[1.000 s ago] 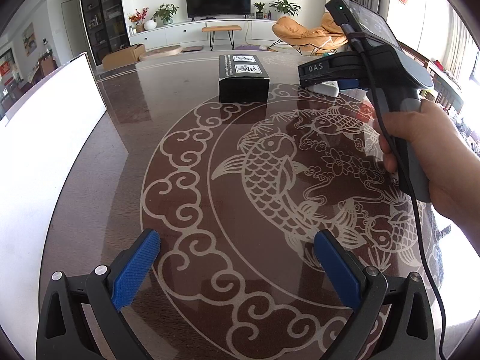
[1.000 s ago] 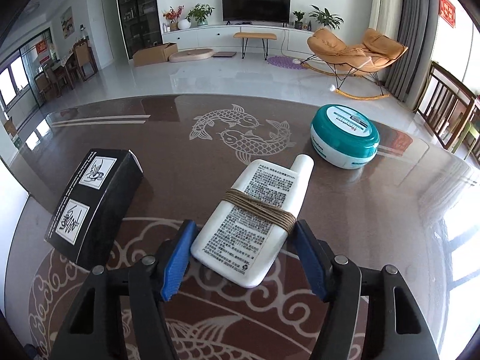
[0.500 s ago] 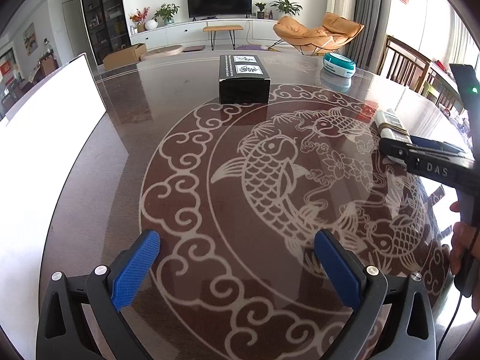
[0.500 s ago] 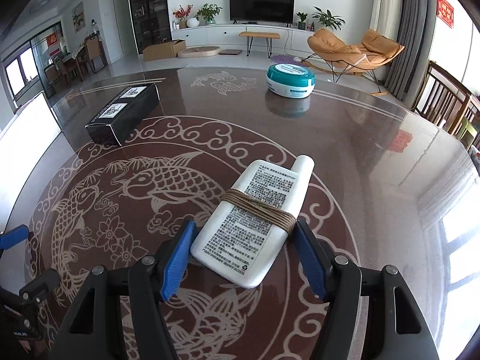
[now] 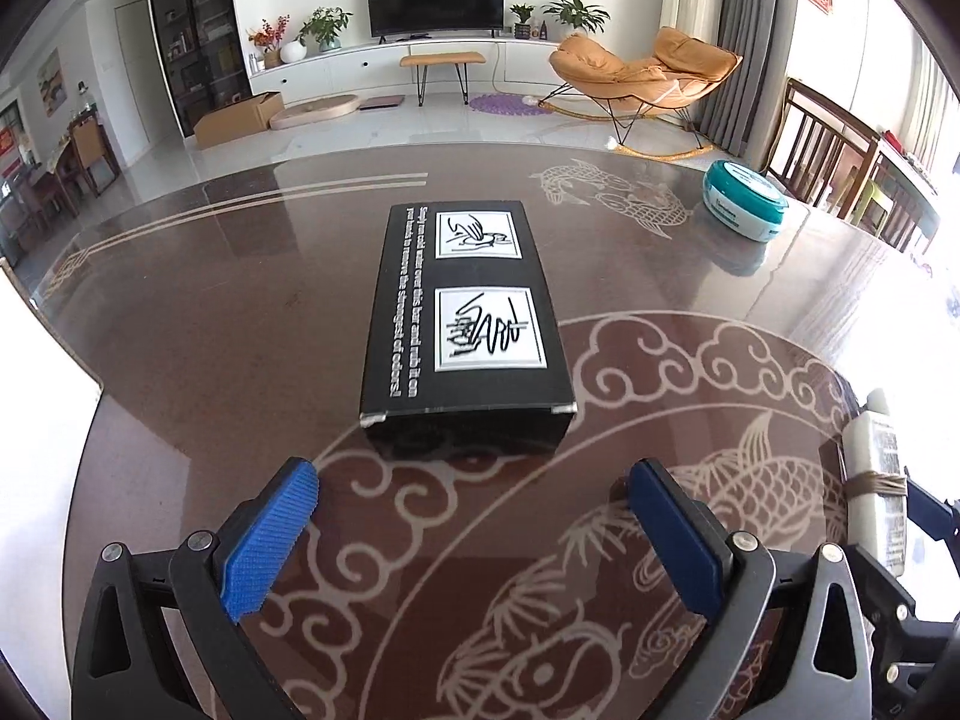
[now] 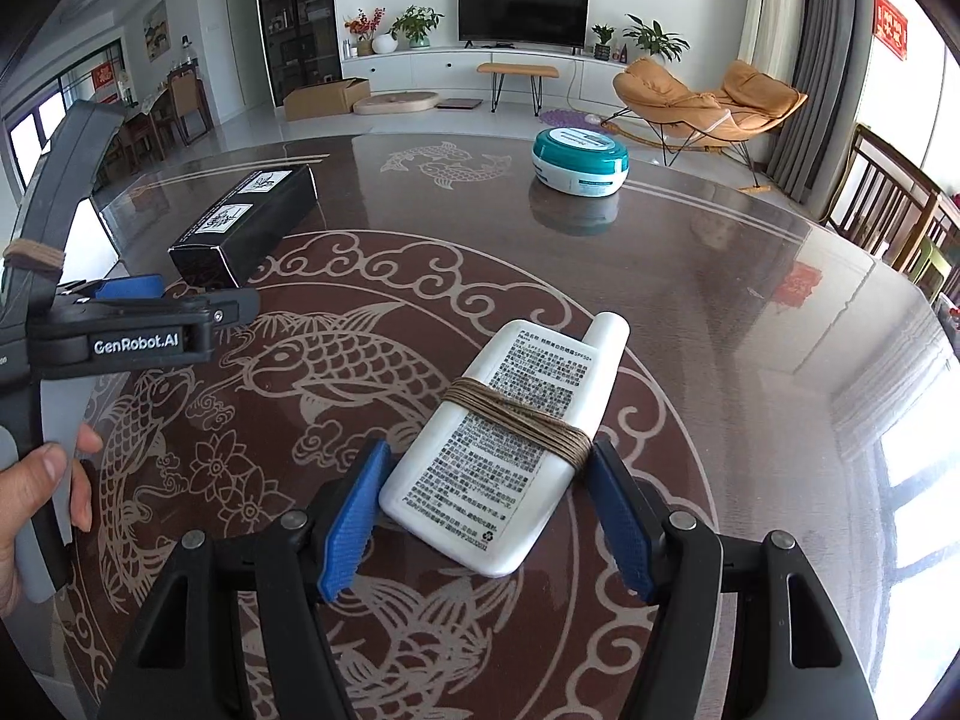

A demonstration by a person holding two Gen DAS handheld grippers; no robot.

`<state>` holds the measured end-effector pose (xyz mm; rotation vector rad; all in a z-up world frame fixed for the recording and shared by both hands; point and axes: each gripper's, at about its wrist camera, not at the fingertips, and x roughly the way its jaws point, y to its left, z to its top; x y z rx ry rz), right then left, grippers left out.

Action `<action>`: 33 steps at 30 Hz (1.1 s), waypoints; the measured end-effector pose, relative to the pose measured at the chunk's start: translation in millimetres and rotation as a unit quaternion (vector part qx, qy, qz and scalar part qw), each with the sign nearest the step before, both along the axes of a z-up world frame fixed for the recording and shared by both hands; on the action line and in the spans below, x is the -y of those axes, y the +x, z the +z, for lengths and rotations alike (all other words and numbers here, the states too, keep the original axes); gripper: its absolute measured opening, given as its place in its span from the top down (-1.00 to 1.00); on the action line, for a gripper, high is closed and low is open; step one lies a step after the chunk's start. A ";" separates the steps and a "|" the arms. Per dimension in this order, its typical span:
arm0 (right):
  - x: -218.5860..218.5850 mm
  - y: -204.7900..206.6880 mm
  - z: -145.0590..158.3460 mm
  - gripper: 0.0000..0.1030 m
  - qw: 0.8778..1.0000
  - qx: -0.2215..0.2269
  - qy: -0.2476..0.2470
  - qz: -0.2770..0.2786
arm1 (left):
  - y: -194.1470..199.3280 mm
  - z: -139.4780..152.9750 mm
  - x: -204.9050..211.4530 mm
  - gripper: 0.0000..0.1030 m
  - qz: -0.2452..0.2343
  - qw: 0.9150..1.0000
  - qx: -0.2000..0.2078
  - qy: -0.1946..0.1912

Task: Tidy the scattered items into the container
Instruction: 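Close the right tool on the bottle while the left tool moves to the black box, then lower the left tool onto the black soap box and close it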

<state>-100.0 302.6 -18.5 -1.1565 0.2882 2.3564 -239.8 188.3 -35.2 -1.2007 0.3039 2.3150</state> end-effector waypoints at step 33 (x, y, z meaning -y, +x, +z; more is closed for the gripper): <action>3.4 -0.9 -9.1 -0.31 1.000 0.000 0.000 -0.018 | -21.4 5.1 -17.7 -0.24 -0.034 0.999 -0.018 0.012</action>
